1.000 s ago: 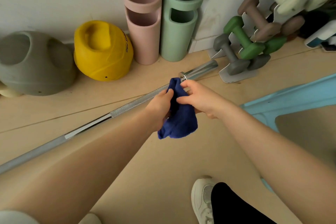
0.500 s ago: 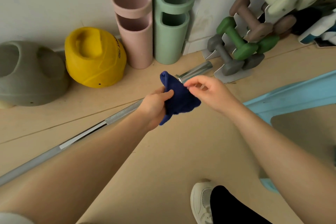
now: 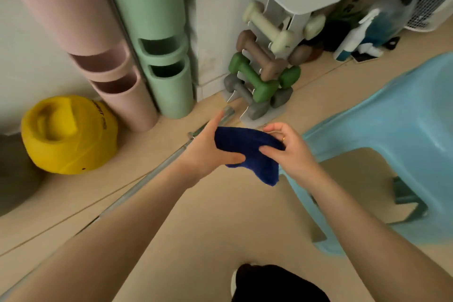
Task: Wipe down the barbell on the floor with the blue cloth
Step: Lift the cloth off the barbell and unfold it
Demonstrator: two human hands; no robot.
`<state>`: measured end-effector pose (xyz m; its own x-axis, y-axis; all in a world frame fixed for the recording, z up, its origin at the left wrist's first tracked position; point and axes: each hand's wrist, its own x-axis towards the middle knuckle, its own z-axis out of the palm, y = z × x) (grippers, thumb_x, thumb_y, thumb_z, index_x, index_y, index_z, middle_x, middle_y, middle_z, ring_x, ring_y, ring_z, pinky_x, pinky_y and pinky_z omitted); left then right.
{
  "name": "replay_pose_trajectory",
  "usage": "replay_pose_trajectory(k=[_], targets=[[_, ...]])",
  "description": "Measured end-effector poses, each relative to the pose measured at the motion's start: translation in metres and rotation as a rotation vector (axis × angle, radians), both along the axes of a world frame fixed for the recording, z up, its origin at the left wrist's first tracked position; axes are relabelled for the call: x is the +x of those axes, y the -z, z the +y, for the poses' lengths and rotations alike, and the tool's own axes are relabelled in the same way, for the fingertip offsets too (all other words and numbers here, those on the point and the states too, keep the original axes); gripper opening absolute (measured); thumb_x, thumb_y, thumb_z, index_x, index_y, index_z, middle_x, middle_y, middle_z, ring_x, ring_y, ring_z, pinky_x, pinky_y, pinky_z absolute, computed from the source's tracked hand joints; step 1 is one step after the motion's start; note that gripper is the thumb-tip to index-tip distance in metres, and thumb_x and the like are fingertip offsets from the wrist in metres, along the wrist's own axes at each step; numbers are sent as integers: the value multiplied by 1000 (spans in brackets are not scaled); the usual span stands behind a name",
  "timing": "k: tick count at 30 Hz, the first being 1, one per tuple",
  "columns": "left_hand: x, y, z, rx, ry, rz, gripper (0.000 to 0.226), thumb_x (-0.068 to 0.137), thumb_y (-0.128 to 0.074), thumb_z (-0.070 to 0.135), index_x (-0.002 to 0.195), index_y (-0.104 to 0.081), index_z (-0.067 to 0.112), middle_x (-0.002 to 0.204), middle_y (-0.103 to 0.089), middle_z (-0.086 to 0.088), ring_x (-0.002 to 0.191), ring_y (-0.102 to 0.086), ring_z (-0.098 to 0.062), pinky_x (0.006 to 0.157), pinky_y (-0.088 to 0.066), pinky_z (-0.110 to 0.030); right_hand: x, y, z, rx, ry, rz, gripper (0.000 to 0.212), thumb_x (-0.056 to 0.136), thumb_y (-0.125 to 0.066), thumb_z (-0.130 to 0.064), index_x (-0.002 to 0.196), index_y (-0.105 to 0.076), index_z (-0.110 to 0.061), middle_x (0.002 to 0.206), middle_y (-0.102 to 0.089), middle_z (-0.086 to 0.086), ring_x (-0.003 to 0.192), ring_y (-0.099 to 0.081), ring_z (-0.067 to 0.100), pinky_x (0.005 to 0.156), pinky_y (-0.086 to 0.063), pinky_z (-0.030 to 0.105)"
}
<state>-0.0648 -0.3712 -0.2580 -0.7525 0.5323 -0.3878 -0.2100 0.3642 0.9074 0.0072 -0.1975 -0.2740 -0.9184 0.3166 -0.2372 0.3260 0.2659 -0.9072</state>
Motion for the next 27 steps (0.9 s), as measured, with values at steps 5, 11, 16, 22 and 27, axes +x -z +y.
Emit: replay_pose_trajectory(k=[5,11,16,22,27], targets=[[-4,-31,29,-324,97,401,33,75,-71,15,104,-57,22,86,-62,5,75,-54,-11,56,-38,-16,11,-47,18,-297,122,60,24,68,-67,-10,89,-59,-20,86,-66,1,81,-62,15,74,-51,26],[-6,-95,84,260,-25,-75,14,88,-57,5,86,-67,14,92,-70,-7,92,-64,-17,86,-50,-29,27,-122,52,-378,369,227,19,88,-59,-12,100,-57,-27,106,-65,7,94,-64,20,84,-52,37],[15,-129,186,279,19,-76,7,94,-52,19,97,-57,23,96,-67,0,93,-64,-22,88,-51,-40,59,-162,125,-270,740,263,10,89,-60,-19,97,-55,-24,99,-62,2,82,-63,14,73,-53,29],[54,-142,301,99,254,227,25,94,-50,30,101,-63,10,90,-67,-3,85,-63,-20,74,-48,-29,119,-166,208,-163,982,199,18,87,-55,-7,98,-54,-22,101,-60,6,78,-60,16,71,-50,31],[73,-134,347,-166,385,755,29,96,-44,35,81,-51,11,62,-43,6,66,-44,-17,59,-25,-22,138,-145,236,142,1033,15,29,87,-54,-14,116,-50,-17,110,-58,6,103,-59,27,93,-47,43]])
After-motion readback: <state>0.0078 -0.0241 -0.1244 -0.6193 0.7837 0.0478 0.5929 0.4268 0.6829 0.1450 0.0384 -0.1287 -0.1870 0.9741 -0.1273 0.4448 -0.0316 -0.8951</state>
